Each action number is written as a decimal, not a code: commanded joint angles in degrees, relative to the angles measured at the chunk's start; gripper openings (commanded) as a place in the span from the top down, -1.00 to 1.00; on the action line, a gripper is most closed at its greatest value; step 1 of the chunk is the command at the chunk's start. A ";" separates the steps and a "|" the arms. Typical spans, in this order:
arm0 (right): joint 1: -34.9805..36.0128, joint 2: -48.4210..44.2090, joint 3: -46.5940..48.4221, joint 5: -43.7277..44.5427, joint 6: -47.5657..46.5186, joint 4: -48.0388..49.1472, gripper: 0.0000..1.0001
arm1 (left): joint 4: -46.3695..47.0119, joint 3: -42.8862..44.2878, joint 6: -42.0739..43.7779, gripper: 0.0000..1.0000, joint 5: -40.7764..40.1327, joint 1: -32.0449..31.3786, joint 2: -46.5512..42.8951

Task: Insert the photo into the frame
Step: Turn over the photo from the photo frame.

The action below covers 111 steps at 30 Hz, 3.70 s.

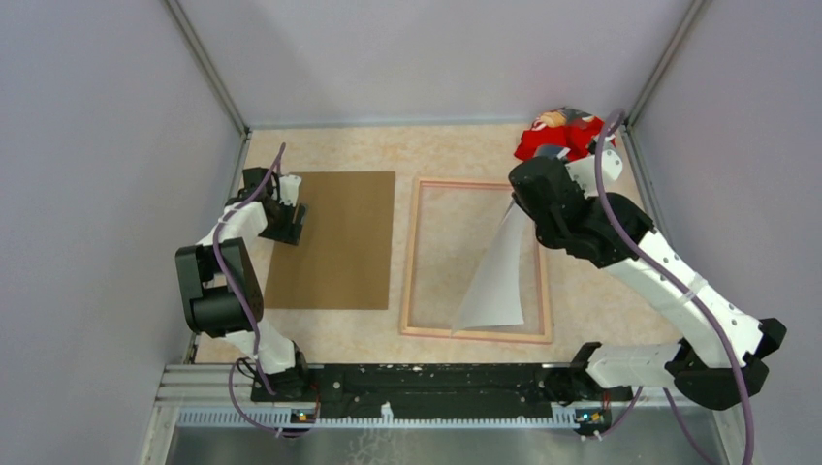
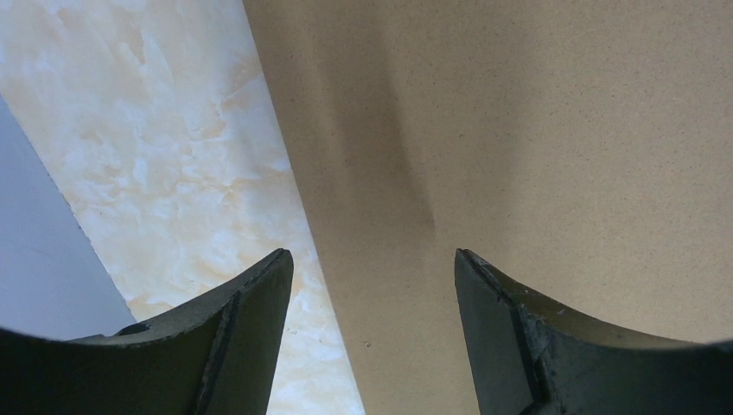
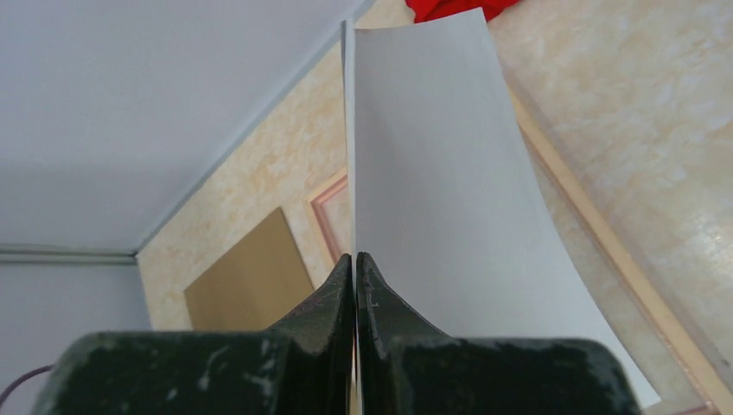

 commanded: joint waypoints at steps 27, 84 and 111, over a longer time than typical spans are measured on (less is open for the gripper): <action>-6.47 25.10 2.51 -8.73 -13.84 7.90 1.00 | -0.22 1.20 0.34 -0.51 0.23 0.06 -2.23; -9.88 30.39 -5.33 -18.92 -21.70 23.84 -0.97 | 0.66 0.05 1.47 -0.57 -1.02 0.07 -1.72; -11.98 32.73 -11.21 -30.78 -28.87 39.56 -0.97 | 0.28 0.31 2.33 -0.72 -1.45 0.03 -1.69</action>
